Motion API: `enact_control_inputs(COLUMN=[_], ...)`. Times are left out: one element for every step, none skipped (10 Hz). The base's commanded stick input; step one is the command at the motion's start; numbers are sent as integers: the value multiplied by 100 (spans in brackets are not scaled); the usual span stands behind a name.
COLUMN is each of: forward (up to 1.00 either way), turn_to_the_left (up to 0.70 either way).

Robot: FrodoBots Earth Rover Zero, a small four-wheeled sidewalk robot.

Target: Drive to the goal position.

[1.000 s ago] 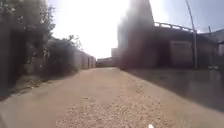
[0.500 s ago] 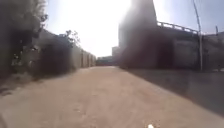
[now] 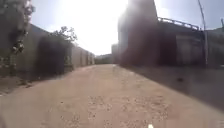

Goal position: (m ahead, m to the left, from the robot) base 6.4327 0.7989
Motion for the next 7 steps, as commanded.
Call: enact_control_inputs(forward=[100,100,100,100,100,100,100], turn_to_the_left=[0,0,0,0,0,0,0])
